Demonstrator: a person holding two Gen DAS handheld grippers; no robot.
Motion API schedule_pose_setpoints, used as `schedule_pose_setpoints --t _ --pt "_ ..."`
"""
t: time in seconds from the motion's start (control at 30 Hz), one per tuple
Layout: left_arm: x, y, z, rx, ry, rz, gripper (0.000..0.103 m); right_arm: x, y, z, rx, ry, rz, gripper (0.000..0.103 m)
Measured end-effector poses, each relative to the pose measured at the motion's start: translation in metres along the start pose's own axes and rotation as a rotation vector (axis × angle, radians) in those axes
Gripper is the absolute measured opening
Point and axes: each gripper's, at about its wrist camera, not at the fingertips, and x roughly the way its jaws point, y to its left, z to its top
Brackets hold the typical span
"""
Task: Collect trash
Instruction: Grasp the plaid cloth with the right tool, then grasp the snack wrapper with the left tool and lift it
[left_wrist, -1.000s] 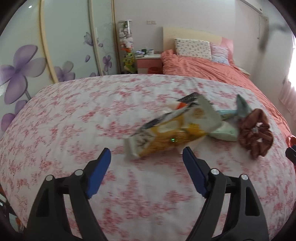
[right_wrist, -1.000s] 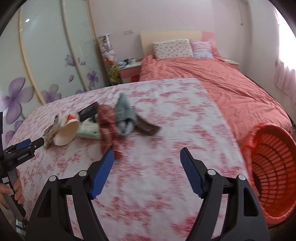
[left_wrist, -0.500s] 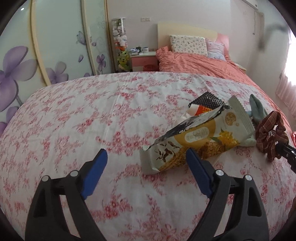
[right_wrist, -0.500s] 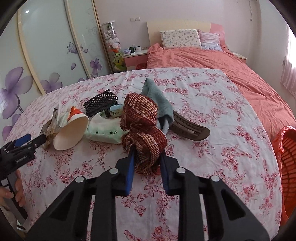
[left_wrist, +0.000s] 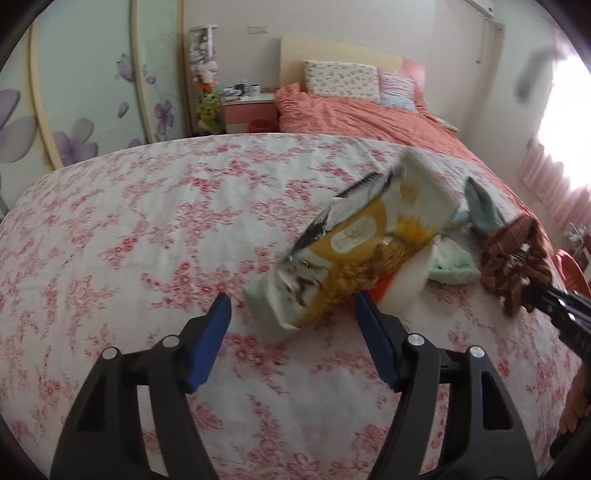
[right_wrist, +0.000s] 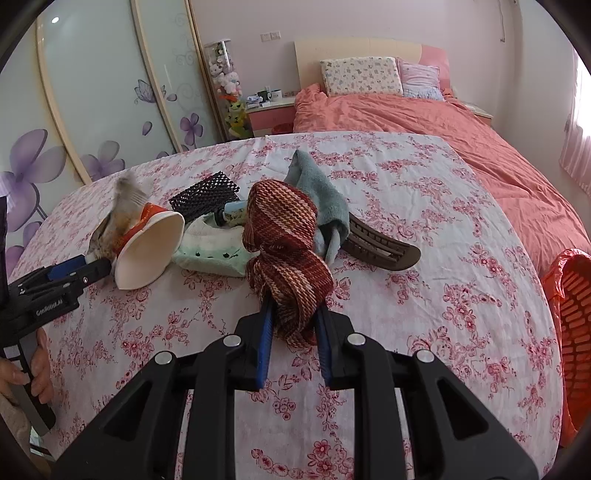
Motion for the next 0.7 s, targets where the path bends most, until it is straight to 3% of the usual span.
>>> schedule_pose_setpoints --t 0.13,0.2,0.27,0.37,0.53,0.7 --pt "0.005 -0.002 0.007 -0.011 0.003 0.011 0.068 -0.001 0.001 -0.001 0.001 0.002 0.0 0.021" --pt "0.009 -0.006 0.011 0.001 0.005 0.035 0.056 -0.002 0.001 -0.002 -0.001 0.003 0.001 0.021" --pt "0.012 -0.004 0.013 -0.021 0.028 0.023 0.035 -0.001 0.001 -0.002 -0.002 0.003 0.001 0.021" --pt "0.012 0.003 0.01 -0.073 0.04 -0.005 0.026 -0.002 0.002 -0.003 -0.003 0.002 0.002 0.021" --pt "-0.002 0.005 -0.011 -0.068 0.062 -0.078 0.024 -0.005 0.002 -0.006 -0.008 0.001 0.002 0.021" --pt "-0.012 0.008 -0.031 -0.097 0.091 -0.11 0.028 -0.01 0.002 -0.009 -0.006 0.0 0.007 0.021"
